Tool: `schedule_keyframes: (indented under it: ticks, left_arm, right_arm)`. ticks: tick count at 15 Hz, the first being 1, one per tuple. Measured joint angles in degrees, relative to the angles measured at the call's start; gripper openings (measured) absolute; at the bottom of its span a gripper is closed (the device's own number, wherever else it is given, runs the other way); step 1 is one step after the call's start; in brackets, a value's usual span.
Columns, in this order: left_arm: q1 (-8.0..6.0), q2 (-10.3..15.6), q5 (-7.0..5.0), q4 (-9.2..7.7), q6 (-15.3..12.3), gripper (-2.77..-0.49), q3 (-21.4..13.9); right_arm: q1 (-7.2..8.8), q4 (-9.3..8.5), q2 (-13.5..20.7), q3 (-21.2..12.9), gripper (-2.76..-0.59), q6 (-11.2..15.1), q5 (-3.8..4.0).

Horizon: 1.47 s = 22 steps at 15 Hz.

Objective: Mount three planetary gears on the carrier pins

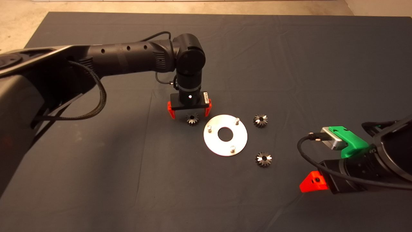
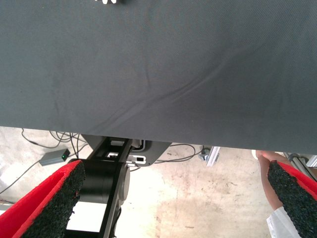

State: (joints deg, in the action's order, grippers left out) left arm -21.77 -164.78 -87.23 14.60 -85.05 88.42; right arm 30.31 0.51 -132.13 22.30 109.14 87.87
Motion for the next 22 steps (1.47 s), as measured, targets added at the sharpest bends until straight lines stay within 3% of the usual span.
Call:
schedule_keyframes:
  ticks: [22]
  left_arm:
    - [0.06,0.0,0.00,0.00,0.1,-1.55,-0.4]
  right_arm:
    - [-0.01,0.01,-0.1,0.0,-0.61,0.0,0.00]
